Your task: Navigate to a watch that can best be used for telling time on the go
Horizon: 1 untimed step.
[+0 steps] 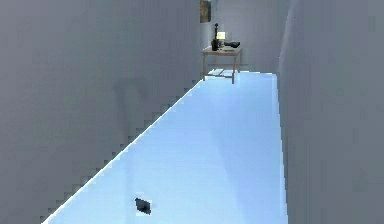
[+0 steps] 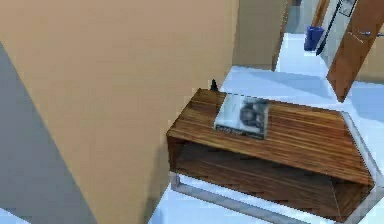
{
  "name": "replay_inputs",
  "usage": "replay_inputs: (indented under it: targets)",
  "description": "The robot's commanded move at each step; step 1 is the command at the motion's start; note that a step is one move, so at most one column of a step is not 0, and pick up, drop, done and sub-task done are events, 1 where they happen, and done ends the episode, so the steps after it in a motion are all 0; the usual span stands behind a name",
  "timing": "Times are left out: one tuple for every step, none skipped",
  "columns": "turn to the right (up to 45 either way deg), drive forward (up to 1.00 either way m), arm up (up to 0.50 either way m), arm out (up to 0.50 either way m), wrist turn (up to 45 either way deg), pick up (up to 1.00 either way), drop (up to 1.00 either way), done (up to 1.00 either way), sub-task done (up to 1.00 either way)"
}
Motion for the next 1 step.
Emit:
replay_inputs:
  targets:
    - [0.0,0.35,0.0,0.0,0.0,0.0,0.0,0.0,0.0]
